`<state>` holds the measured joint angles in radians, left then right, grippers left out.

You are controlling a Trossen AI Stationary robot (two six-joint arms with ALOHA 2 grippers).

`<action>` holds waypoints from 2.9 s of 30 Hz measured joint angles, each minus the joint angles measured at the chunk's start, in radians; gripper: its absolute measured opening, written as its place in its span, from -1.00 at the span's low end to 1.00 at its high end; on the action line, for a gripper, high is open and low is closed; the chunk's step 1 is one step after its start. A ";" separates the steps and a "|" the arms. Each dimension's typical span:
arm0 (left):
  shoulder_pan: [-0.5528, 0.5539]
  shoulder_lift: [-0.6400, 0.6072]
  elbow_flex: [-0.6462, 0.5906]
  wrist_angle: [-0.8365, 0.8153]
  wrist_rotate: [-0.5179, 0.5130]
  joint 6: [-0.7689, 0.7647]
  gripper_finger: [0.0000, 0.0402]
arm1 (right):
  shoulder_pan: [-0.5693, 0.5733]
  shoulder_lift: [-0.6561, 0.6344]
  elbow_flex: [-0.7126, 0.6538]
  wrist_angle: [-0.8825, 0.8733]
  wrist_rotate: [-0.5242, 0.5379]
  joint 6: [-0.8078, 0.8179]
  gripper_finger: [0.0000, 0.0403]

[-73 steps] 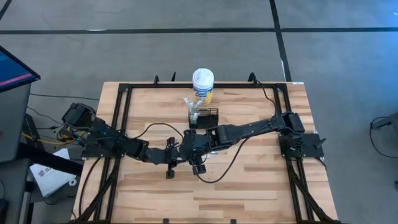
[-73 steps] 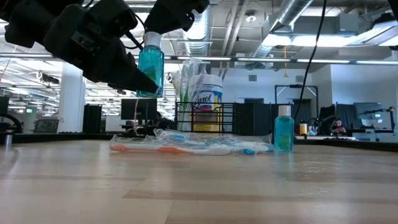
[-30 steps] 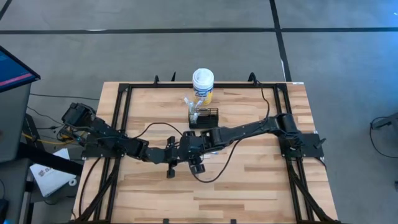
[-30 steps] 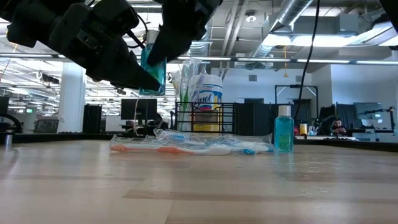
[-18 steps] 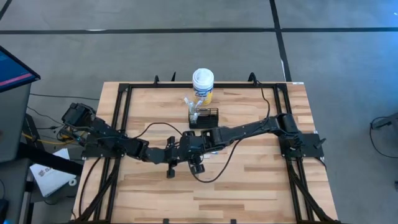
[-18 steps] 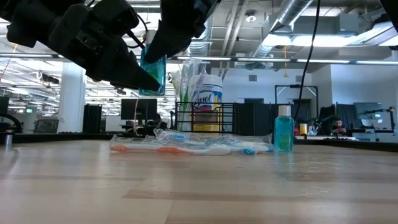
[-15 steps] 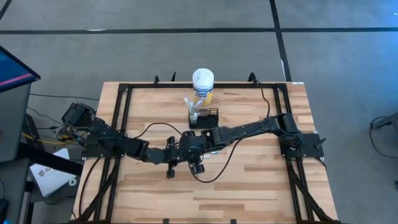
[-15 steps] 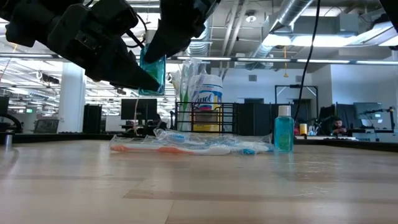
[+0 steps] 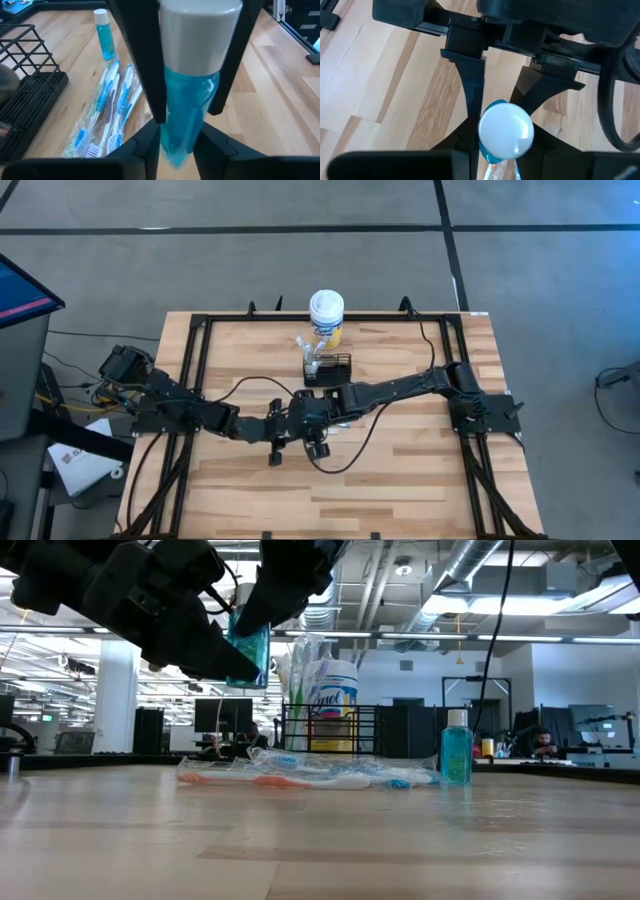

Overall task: Pick & Place toothbrushing station
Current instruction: Put the blue mouthwash bottle into the black wire organizer

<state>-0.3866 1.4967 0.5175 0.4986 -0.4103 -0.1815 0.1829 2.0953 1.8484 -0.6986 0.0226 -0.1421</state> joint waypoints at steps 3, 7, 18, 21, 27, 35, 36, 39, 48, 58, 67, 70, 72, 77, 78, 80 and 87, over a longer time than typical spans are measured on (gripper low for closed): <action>0.000 0.000 -0.002 -0.012 -0.001 -0.002 -0.46 | 0.000 -0.002 0.002 0.000 0.000 0.000 -0.60; 0.000 0.001 -0.002 -0.010 -0.001 -0.002 -0.43 | 0.001 -0.005 0.004 -0.003 0.000 0.000 -0.60; 0.000 -0.096 -0.029 -0.114 -0.008 -0.031 -0.42 | 0.000 -0.018 0.003 -0.060 0.005 0.009 -0.60; 0.000 -0.132 -0.066 -0.120 -0.016 -0.060 -0.42 | -0.007 -0.043 0.002 -0.092 0.012 0.011 -0.60; 0.000 -0.167 -0.111 -0.108 -0.017 -0.111 -0.41 | -0.018 -0.102 0.003 -0.120 0.080 0.023 -0.60; -0.001 -0.167 -0.111 -0.094 -0.016 -0.115 -0.41 | -0.029 -0.220 -0.025 -0.187 0.158 0.056 -0.60; -0.001 -0.167 -0.111 -0.091 -0.016 -0.115 -0.41 | -0.031 -0.238 -0.038 -0.188 0.159 0.061 -0.60; -0.001 -0.167 -0.111 -0.090 -0.016 -0.115 -0.41 | -0.044 -0.289 -0.082 -0.185 0.162 0.072 -0.60; -0.002 -0.167 -0.111 -0.086 -0.015 -0.123 -0.41 | -0.121 -0.403 -0.234 -0.118 0.162 0.100 -0.60; -0.002 -0.167 -0.110 -0.085 -0.015 -0.123 -0.41 | -0.234 -0.430 -0.345 -0.048 0.137 0.098 -0.60; -0.002 -0.167 -0.110 -0.086 -0.013 -0.123 -0.41 | -0.319 -0.426 -0.402 0.043 0.072 0.082 -0.60; -0.002 -0.167 -0.110 -0.086 -0.012 -0.123 -0.41 | -0.343 -0.424 -0.415 0.051 0.052 0.082 -0.60; -0.002 -0.167 -0.110 -0.086 -0.012 -0.123 -0.41 | -0.354 -0.424 -0.415 0.054 0.052 0.079 -0.60; -0.002 -0.167 -0.110 -0.086 -0.012 -0.122 -0.41 | -0.370 -0.424 -0.415 0.071 0.024 0.057 -0.60; -0.002 -0.167 -0.110 -0.086 -0.012 -0.122 -0.41 | -0.371 -0.424 -0.415 0.074 0.021 0.054 -0.60; -0.002 -0.167 -0.110 -0.086 -0.012 -0.122 -0.41 | -0.377 -0.424 -0.415 0.076 0.018 0.053 -0.60; -0.002 -0.167 -0.110 -0.086 -0.016 -0.122 -0.41 | -0.391 -0.388 -0.412 0.105 0.000 0.030 -0.60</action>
<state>-0.3882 1.3293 0.4076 0.4122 -0.4263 -0.3038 -0.2082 1.7069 1.4366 -0.5935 0.0223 -0.1118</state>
